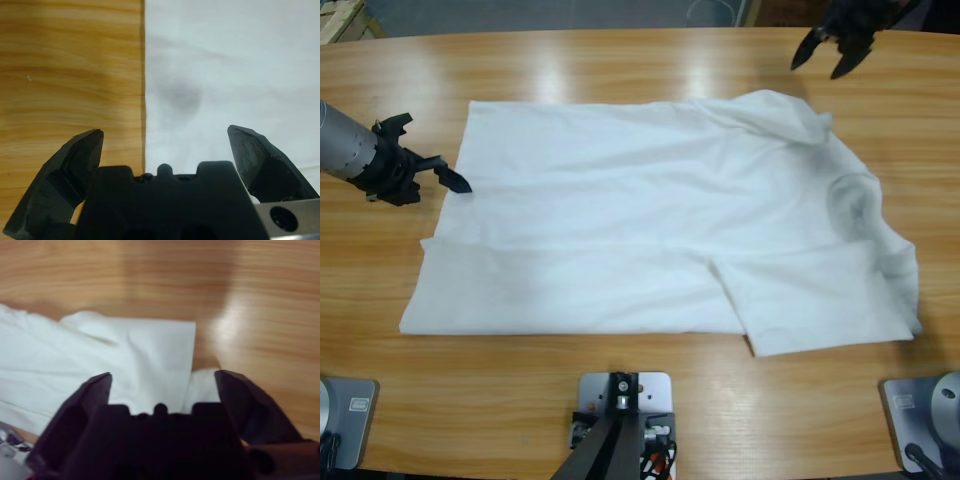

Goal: Fold clothes

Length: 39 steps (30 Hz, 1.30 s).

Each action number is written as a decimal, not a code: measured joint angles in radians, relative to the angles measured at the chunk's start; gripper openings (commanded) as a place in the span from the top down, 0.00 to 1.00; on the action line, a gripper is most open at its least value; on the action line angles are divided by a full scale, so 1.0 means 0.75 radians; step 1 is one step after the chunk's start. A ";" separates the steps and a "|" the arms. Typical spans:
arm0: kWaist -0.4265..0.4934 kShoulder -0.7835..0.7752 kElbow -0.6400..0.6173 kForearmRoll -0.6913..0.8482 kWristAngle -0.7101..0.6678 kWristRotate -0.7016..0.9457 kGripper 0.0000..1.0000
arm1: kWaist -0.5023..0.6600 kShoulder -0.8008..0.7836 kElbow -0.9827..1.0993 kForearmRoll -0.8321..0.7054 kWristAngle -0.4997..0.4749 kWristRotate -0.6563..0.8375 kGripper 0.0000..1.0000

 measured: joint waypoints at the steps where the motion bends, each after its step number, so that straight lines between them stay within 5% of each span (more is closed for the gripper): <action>1: 0.000 0.000 0.000 -0.005 0.000 0.000 0.03 | -0.007 0.025 -0.003 0.000 0.016 0.000 0.01; 9: -0.003 0.000 0.000 -0.024 0.000 0.000 0.03 | -0.019 0.098 -0.005 0.000 0.081 0.000 0.44; 13: -0.003 0.000 0.001 -0.024 0.000 0.000 0.03 | -0.020 0.108 -0.005 0.000 0.099 0.000 0.43; 17: -0.003 0.000 0.009 -0.024 0.000 0.000 0.03 | -0.021 0.138 -0.005 0.000 0.110 0.000 0.24; 22: -0.003 0.000 0.012 -0.025 0.000 0.000 0.03 | -0.026 0.163 -0.005 0.000 0.110 0.000 0.27; 23: -0.003 0.000 0.012 -0.025 0.000 0.000 0.03 | -0.027 0.163 -0.007 0.000 0.110 0.000 0.35; 27: -0.003 0.000 0.012 -0.025 0.000 0.000 0.03 | -0.027 0.163 -0.020 0.000 0.110 -0.003 0.98; 28: -0.003 0.000 0.012 -0.025 0.000 0.000 0.03 | -0.027 0.163 -0.027 0.000 0.110 -0.010 1.00; 35: -0.004 0.000 0.015 -0.030 0.000 0.000 0.03 | -0.029 0.165 -0.072 0.000 0.173 -0.109 1.00; 37: -0.005 0.000 0.015 -0.030 0.000 0.000 0.03 | -0.032 0.165 -0.072 0.000 0.178 -0.119 0.06; 39: -0.005 0.000 0.015 -0.030 0.000 0.000 0.03 | -0.034 0.165 -0.072 0.000 0.171 -0.120 0.02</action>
